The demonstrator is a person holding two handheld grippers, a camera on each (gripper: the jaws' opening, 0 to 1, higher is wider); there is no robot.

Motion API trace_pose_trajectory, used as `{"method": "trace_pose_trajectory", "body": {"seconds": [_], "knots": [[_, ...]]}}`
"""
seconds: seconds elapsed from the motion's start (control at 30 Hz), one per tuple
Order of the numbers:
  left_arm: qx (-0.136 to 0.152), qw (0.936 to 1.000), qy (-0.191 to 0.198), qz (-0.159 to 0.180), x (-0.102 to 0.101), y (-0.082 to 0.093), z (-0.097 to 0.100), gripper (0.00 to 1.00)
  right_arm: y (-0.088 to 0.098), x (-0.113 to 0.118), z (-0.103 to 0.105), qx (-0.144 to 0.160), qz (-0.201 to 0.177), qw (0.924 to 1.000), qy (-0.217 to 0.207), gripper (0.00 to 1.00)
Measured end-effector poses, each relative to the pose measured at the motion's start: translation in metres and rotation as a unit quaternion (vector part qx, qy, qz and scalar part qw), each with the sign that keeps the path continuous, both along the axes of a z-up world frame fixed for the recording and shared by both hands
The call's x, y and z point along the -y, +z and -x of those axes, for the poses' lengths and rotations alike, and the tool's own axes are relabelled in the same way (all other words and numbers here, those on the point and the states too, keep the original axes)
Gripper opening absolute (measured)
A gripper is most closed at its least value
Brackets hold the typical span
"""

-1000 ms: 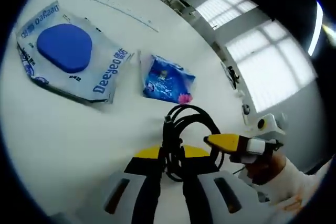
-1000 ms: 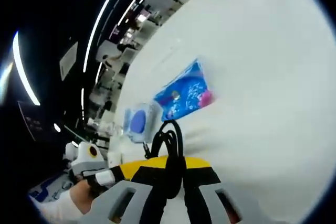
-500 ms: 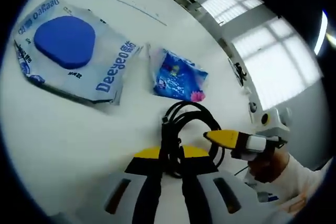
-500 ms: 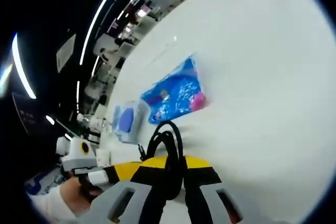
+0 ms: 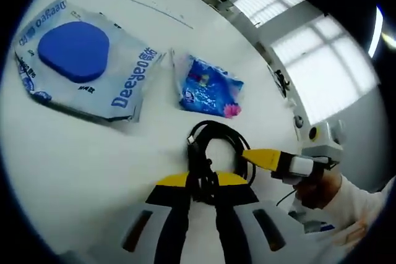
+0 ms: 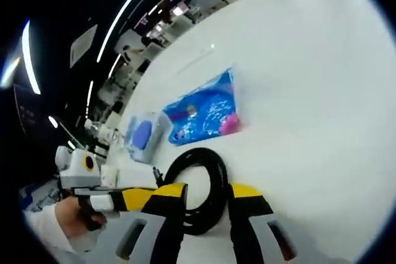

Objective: Arrange the tabletop items into an orderly group along one side of the table until the central work area is clear of visible clutter.

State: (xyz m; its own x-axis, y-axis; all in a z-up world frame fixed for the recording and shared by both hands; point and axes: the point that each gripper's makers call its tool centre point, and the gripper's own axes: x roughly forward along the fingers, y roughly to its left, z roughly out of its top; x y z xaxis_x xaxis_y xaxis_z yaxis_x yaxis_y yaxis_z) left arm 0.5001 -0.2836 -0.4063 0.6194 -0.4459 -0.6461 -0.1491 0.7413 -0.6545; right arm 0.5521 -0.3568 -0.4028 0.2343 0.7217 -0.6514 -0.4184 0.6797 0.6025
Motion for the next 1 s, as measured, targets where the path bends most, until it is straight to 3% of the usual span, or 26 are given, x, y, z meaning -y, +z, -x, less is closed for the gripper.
{"method": "trace_pose_trajectory", "body": {"seconds": [0.23,0.47,0.73,1.0], "knots": [[0.019,0.9981,-0.022,-0.054,-0.01,0.007,0.008,0.3,0.012,0.005,0.005,0.034,-0.001,0.9993,0.018,0.38],[0.041,0.9949,-0.012,-0.092,-0.026,0.023,0.016,0.58,0.022,0.01,0.011,0.056,-0.014,0.998,0.027,0.47],[0.059,0.9927,0.005,-0.105,-0.043,0.035,0.031,0.73,0.045,0.018,0.023,0.082,-0.026,0.9955,0.041,0.64],[0.082,0.9866,0.005,-0.141,-0.064,0.058,0.049,0.82,0.06,0.025,0.035,0.108,-0.027,0.9916,0.065,0.75]]}}
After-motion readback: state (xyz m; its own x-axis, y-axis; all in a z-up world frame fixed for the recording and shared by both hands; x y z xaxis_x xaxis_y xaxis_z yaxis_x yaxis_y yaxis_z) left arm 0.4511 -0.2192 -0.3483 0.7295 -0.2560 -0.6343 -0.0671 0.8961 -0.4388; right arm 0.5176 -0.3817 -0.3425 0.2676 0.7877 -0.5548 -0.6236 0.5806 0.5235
